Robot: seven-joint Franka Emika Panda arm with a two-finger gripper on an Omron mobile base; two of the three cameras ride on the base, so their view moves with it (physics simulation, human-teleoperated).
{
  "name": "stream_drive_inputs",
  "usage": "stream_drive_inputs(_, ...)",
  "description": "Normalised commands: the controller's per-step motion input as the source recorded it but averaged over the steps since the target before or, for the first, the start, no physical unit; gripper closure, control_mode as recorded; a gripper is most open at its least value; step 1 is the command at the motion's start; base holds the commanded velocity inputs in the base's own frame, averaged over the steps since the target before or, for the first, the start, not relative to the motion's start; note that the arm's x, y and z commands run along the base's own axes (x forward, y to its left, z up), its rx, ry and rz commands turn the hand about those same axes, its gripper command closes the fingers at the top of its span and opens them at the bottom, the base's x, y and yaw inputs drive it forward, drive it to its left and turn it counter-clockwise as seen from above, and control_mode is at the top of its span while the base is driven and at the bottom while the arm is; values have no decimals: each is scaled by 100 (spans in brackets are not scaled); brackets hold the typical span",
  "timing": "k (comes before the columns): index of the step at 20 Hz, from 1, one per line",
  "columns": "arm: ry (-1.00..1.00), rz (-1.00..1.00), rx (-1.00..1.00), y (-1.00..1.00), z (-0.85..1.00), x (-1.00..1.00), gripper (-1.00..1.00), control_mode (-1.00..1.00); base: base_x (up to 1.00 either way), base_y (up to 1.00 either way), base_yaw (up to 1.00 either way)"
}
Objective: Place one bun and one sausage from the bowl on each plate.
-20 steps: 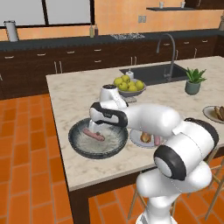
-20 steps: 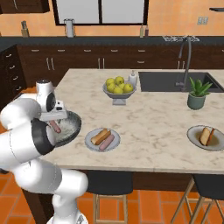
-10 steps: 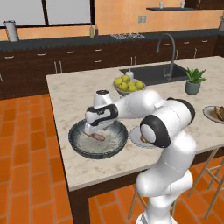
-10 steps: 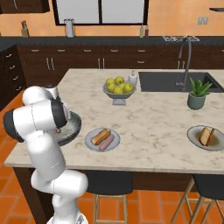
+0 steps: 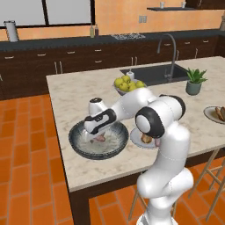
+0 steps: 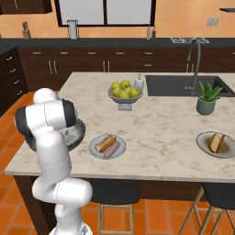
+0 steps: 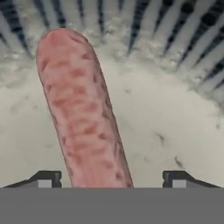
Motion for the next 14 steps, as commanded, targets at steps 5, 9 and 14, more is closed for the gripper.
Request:
stream_drive_inputs(5,0,1,-1,0,-15,-16,100,-100,0,0,0)
stream_drive_inputs(9,-1,0,0,-6,37,-66,100,-100,0,0,0)
stream_drive_inputs(14,-15,0,2,-21,100,-69,100,-100,0,0,0)
